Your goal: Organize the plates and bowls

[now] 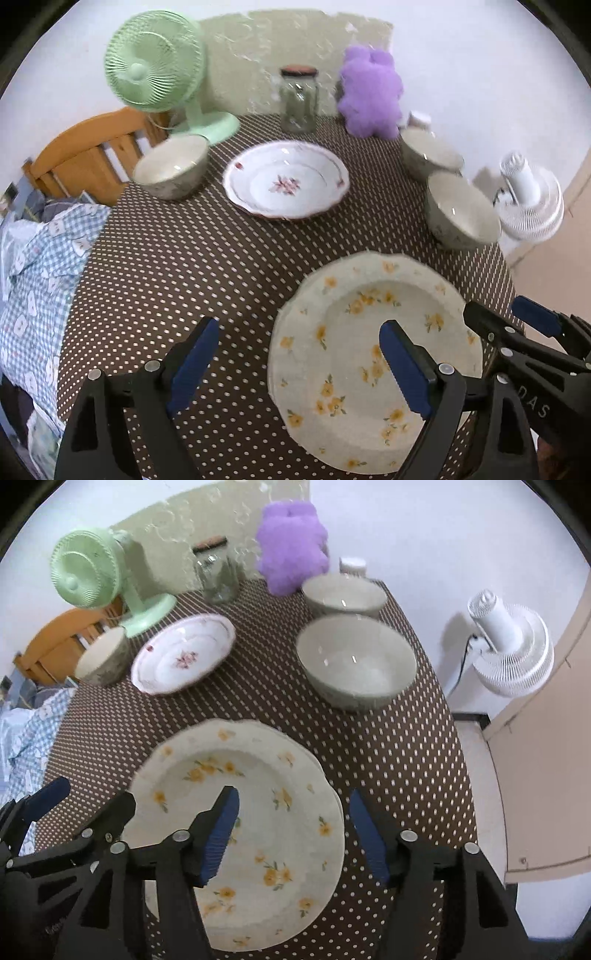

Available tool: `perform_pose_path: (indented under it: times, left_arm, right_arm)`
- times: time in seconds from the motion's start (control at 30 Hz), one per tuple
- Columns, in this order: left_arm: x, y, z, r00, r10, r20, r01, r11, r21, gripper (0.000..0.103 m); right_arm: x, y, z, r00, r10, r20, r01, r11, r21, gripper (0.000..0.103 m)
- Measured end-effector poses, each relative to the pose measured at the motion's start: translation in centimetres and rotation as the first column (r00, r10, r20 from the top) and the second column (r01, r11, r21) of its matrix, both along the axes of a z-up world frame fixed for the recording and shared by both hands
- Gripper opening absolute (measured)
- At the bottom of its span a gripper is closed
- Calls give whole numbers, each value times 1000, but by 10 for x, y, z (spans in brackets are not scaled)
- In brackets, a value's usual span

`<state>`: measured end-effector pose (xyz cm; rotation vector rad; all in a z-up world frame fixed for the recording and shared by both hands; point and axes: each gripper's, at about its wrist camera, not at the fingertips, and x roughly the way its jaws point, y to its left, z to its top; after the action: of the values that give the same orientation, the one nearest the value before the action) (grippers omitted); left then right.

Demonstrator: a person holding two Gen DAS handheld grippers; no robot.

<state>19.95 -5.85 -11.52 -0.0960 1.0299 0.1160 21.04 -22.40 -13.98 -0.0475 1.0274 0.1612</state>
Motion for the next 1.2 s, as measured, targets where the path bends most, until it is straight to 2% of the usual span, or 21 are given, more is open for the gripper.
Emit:
perform_pose_path:
  times: [0.07,0.27,0.47,0.57,0.7,0.97,1.1,1.2]
  left_arm:
    - [-1,8,8,1000,11,12,-11,1000,0,90]
    - [2,31,29,999,11,37,-13,998,56,90]
    - [12,57,44,997,-33,75,28,998,64,90]
    - [18,63,51,994,-53,95,46,996,73,90]
    - [32,68,58,992,-60,112,53,997,61,90]
    - [75,76,49,994,-21,105,18,999,26,90]
    - [99,71,44,994,-21,105,14,998,65,88]
    - [117,72,35,996,0,94,-5,998,57,87]
  right_arm:
    - [-3,6,11,999,11,35,-10,1000,-8,74]
    - [-4,30,38,996,11,91,-13,1000,23,76]
    - [3,48,57,994,-43,105,32,994,102,76]
    - [5,64,70,986,-65,154,53,995,80,76]
    - [18,74,78,983,-67,168,56,996,72,76]
    - [69,88,73,989,-36,144,29,998,54,76]
    - [98,96,65,993,9,115,-16,998,64,76]
    - [122,100,57,995,31,97,-37,997,64,76]
